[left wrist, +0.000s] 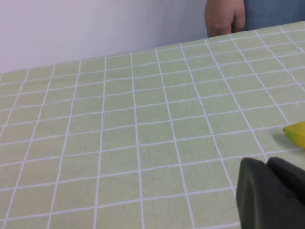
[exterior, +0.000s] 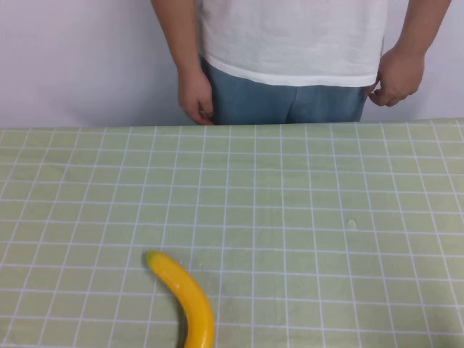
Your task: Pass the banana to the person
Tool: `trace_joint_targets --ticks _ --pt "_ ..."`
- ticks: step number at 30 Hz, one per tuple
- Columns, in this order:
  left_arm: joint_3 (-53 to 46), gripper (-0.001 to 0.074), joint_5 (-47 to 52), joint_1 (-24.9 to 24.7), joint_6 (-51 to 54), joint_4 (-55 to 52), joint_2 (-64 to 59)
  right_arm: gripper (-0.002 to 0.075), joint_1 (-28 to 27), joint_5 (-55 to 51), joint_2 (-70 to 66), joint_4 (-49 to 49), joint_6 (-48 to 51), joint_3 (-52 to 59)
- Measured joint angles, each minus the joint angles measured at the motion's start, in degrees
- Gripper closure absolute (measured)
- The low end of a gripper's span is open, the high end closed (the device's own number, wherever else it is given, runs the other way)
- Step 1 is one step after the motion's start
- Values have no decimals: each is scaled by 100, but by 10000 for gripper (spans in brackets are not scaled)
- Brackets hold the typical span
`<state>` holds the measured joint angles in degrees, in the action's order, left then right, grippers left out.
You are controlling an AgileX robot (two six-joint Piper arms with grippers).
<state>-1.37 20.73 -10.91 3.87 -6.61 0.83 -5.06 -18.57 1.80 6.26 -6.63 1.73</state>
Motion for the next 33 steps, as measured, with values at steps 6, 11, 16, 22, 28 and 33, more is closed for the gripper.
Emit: trace_joint_targets --ticks 6,11,16,22,28,33 --pt "0 734 0 0 0 0 0 733 0 0 0 0 0 0" --pt "0 734 0 0 0 0 0 733 0 0 0 0 0 0" --pt "0 734 0 0 0 0 0 733 0 0 0 0 0 0" --pt "0 734 -34 0 0 74 0 733 0 0 0 0 0 0" --pt "-10 734 -449 0 -25 183 0 733 0 0 0 0 0 0" --pt "-10 734 -1258 0 -208 237 0 733 0 0 0 0 0 0"
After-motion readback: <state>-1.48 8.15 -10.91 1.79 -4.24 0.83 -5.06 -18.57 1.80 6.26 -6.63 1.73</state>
